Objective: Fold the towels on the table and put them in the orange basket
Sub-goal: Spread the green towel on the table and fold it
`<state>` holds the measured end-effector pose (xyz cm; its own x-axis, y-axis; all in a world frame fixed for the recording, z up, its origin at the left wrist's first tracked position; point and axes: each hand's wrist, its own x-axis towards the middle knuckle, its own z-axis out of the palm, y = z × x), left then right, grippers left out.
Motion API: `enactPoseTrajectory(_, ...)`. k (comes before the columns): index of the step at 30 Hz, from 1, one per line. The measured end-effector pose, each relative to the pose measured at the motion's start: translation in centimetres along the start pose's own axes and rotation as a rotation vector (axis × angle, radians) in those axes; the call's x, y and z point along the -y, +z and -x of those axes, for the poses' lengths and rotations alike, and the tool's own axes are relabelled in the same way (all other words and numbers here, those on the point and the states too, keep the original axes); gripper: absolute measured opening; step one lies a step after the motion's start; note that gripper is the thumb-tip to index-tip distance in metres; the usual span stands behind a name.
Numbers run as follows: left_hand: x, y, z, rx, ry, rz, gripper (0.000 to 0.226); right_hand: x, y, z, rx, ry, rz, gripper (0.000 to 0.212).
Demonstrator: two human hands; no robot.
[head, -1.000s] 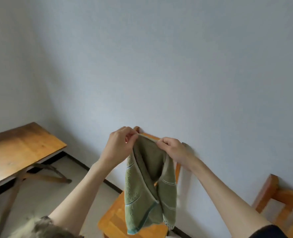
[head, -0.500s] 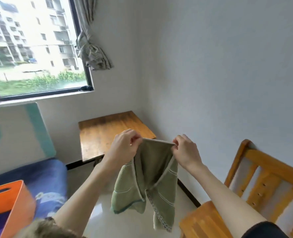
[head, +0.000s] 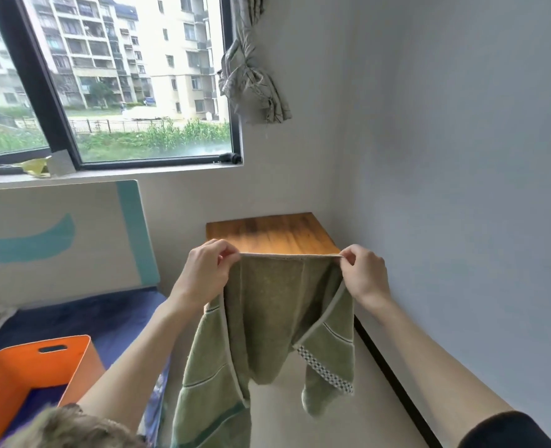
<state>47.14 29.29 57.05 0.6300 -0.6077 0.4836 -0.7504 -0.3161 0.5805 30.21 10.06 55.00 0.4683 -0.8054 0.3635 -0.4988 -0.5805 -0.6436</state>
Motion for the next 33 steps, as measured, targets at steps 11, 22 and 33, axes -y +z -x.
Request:
enactPoseTrajectory(11, 7.6, 8.7, -13.0, 0.104, -0.085, -0.058, 0.010, -3.6, 8.7, -15.4, 0.133, 0.066, 0.054, 0.022)
enactPoseTrajectory(22, 18.2, 17.5, -25.3, 0.261, -0.190, -0.010, 0.007, -7.1, 18.9, -29.2, 0.312, 0.096, -0.004, 0.020)
enactPoseTrajectory(33, 29.4, 24.8, -35.7, 0.469, -0.318, -0.033, 0.006, -9.0, 31.3, -39.7, 0.476, 0.188, 0.125, 0.020)
